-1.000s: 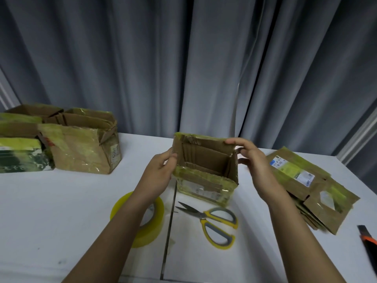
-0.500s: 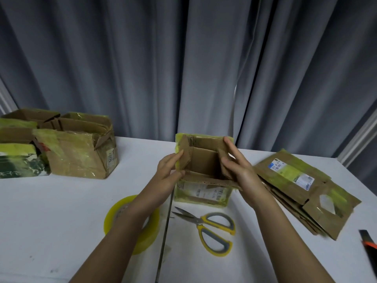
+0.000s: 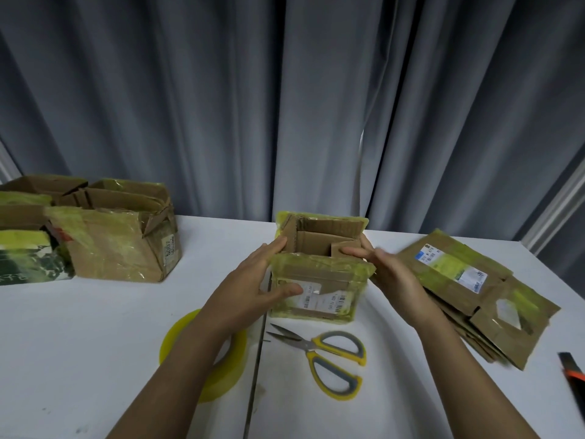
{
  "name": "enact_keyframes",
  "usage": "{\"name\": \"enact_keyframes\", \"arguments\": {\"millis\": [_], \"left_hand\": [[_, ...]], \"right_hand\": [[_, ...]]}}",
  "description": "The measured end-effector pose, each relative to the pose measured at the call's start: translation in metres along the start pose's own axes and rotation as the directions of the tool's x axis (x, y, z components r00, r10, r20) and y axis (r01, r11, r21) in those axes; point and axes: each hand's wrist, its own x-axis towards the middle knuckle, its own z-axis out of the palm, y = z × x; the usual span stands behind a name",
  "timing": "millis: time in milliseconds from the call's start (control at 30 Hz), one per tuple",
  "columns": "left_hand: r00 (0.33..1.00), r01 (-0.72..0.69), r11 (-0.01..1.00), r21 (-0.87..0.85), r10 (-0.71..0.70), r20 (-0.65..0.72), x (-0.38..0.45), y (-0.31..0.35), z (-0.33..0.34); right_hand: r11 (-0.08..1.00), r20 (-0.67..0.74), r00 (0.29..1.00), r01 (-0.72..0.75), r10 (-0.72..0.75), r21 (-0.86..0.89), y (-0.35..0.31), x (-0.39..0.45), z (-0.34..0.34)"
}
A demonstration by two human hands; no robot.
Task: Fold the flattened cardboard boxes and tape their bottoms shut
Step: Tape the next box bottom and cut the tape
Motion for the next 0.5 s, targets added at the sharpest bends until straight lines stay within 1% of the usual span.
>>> {"name": "enact_keyframes", "arguments": {"millis": [67, 133, 200, 300, 367, 433, 500], "left_hand": [[0.999, 0.035, 0.996, 0.088, -0.035, 0.004, 0.006, 0.002, -0.001], [0.999, 0.017, 0.986, 0.168, -0.01, -0.04, 0.007, 0.003, 0.0], [0.997, -0.004, 0.988, 0.155, 0.016, -0.076, 0.009, 0.003, 0.0], [0.994, -0.023, 0.999, 0.035, 0.026, -0.107, 0.015, -0.001, 0.005], [0.99, -0.026, 0.996, -0.089, 0.013, -0.142, 0.016, 0.0, 0.009], [0.986, -0.04, 0.979, -0.2, 0.007, -0.164, 0.015, 0.002, 0.01], [0.985, -0.067, 0.965, -0.253, 0.023, -0.172, 0.014, 0.004, 0.008]], "right_hand": [[1.0, 0.053, 0.999, 0.007, -0.006, -0.021, -0.001, -0.004, 0.001], [0.998, 0.044, 0.999, -0.004, 0.007, -0.066, 0.0, -0.005, 0.003], [0.979, 0.034, 0.997, 0.074, -0.068, -0.19, 0.003, -0.005, 0.005], [0.961, -0.035, 0.988, 0.14, -0.153, -0.238, 0.018, -0.004, 0.003], [0.945, -0.059, 0.978, 0.175, -0.198, -0.278, 0.022, -0.002, 0.005], [0.935, -0.069, 0.968, 0.213, -0.241, -0.283, 0.022, -0.003, 0.009], [0.923, -0.075, 0.957, 0.249, -0.282, -0.293, 0.025, -0.006, 0.012]]}}
